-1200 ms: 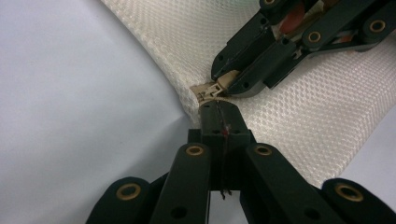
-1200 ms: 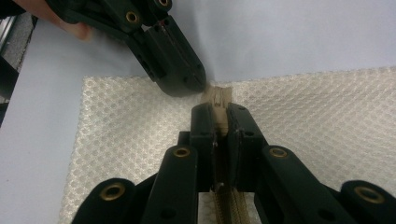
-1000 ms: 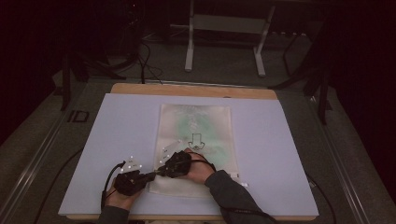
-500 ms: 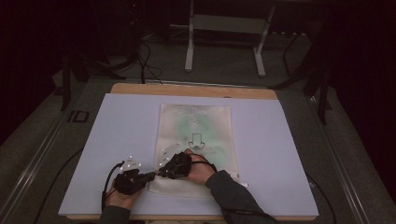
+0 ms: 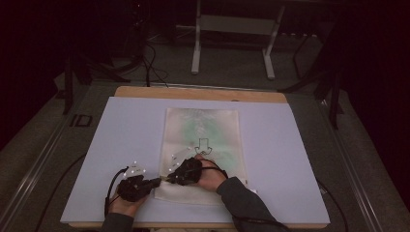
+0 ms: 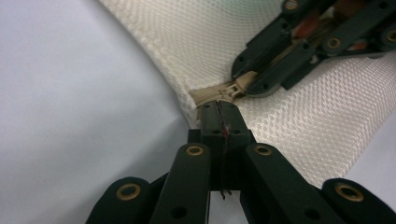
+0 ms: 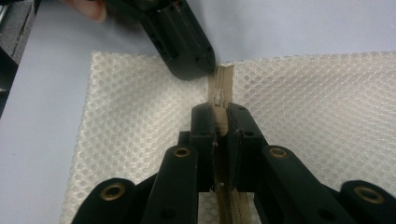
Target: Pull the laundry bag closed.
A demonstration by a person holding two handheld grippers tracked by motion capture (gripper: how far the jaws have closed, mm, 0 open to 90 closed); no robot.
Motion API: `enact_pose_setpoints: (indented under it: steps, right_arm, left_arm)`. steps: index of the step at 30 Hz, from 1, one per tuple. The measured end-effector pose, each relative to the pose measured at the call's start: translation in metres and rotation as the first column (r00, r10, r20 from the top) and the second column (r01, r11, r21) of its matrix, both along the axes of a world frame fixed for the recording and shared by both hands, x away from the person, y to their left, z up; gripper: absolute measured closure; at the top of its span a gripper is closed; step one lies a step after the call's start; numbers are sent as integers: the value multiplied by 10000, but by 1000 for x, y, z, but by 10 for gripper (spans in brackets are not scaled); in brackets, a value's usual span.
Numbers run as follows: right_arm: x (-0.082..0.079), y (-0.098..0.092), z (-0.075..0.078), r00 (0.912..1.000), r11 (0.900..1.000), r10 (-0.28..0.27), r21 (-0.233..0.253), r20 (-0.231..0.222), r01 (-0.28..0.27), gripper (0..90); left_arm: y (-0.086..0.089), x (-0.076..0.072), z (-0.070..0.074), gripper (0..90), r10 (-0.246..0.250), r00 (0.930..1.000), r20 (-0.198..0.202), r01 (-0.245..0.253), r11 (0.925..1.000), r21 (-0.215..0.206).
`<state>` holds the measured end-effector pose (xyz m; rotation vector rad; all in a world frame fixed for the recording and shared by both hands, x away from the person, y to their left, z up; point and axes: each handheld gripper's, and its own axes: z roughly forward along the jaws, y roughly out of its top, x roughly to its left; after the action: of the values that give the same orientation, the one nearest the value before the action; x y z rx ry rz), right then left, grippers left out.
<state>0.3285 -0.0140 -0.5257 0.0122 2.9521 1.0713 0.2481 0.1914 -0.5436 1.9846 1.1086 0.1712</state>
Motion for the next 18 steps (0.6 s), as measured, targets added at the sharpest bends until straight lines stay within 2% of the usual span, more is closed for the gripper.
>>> enact_pose_setpoints:
  steps: [2,7,10,11,12,16,18]
  right_arm:
    - [1,0,-1,10000,10000,-1,88,-79,2,827]
    - [3,-2,-3,9995,9996,-45,287,-312,54,827]
    - [3,-1,-2,9995,9996,-15,273,-300,23,827]
    - [3,-1,-2,9995,9996,-15,273,-300,23,827]
    - [3,-1,-3,9995,9995,-38,305,-311,48,827]
    - [4,-2,-3,9993,9993,-36,366,-378,50,827]
    - [4,-1,-3,9992,9993,-36,373,-388,50,827]
  left_arm:
    - [1,1,1,897,16,10000,31,-15,9998,-194]
    - [4,3,7,895,217,9984,518,-190,9985,-521]
    - [3,8,7,895,231,9983,528,-194,9975,-683]
    - [3,8,7,895,231,9983,528,-194,9975,-683]
    - [1,12,7,895,205,9985,517,-186,9991,-376]
    - [-1,17,6,895,41,9983,576,-18,9992,-402]
    - [-3,18,6,895,7,9982,607,4,9998,-188]
